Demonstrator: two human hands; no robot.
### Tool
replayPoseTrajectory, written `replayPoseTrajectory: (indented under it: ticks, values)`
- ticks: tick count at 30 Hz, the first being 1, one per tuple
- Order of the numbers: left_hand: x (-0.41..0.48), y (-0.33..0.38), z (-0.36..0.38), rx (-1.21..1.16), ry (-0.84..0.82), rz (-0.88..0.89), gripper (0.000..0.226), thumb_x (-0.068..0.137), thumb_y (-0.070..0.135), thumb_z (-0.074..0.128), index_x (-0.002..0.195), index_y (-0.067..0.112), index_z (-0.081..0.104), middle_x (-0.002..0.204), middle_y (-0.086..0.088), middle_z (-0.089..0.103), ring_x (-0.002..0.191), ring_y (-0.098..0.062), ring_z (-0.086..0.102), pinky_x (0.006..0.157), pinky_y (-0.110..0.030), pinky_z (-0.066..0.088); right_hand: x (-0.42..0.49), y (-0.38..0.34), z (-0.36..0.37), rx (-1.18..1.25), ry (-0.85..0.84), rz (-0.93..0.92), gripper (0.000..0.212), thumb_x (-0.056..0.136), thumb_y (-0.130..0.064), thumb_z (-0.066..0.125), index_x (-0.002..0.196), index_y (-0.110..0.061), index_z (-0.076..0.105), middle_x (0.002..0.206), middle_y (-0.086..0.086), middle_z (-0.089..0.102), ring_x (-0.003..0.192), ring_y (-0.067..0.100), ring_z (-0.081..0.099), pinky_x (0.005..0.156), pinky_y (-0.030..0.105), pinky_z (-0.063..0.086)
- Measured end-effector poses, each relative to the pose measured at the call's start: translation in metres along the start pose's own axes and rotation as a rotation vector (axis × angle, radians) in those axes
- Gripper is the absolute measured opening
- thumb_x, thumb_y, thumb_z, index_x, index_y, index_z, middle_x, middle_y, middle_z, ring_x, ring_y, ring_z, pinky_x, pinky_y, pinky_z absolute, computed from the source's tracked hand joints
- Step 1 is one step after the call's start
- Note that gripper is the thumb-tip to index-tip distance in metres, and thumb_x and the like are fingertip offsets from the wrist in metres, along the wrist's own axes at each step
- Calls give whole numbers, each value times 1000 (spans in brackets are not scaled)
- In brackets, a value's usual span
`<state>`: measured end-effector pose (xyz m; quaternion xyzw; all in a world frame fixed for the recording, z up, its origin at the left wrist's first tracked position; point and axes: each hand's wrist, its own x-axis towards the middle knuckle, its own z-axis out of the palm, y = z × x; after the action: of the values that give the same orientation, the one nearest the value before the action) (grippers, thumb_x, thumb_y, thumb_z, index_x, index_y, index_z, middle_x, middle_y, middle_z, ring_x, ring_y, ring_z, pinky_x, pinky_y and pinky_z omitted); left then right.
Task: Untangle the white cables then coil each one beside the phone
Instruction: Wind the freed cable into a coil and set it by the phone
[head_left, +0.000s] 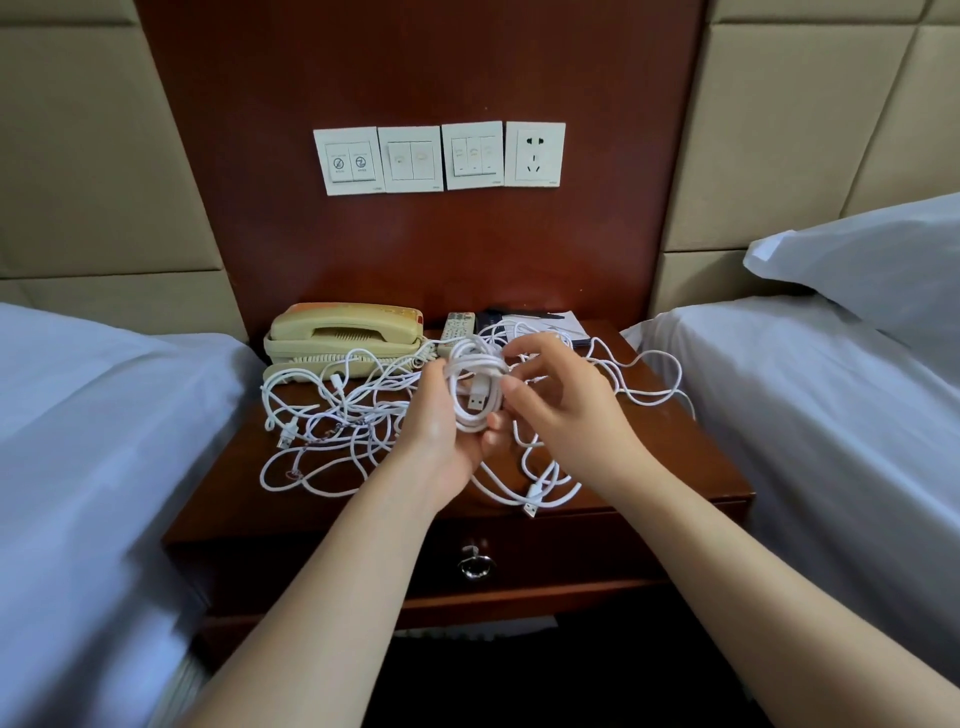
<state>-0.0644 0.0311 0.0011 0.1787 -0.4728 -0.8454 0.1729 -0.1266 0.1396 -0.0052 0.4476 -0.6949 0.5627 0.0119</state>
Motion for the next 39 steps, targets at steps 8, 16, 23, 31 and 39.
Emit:
replayPoseTrajectory:
  ticks: [8,16,23,31,39]
  values:
    - [-9,0,-4,221,78,-61,66,101,50,15,78,10,62,50,-5,59,37,-13,52,36,-17,40,3,9,12,-103,64,-53,9,89,-14,62,89,-20,55,73,-11,58,66,-2,55,63,14,44]
    - [-16,12,-40,855,361,294,45,100,47,23,118,12,44,105,-8,54,101,-31,59,89,-45,49,10,9,51,-118,21,-93,11,91,-9,57,86,-16,50,69,-11,55,67,8,54,60,21,43]
    - [-28,42,-92,948,411,432,27,100,35,37,106,18,58,96,0,60,95,-19,56,84,-33,44,30,-7,101,-127,-27,-137,11,93,-14,56,85,-15,48,66,-4,57,57,14,53,56,32,42]
    - [-27,72,-181,697,670,565,9,93,16,57,95,17,65,94,-10,68,77,-17,63,78,-42,56,70,-31,195,-104,-188,-109,11,92,-15,56,84,-15,49,70,-1,56,59,16,51,60,33,41]
    - [-5,61,-247,775,801,492,11,93,10,52,91,16,61,92,-7,67,92,-29,64,82,-41,51,95,-19,265,-168,-358,-14,10,93,-14,53,85,-12,47,82,13,59,80,33,57,73,39,45]
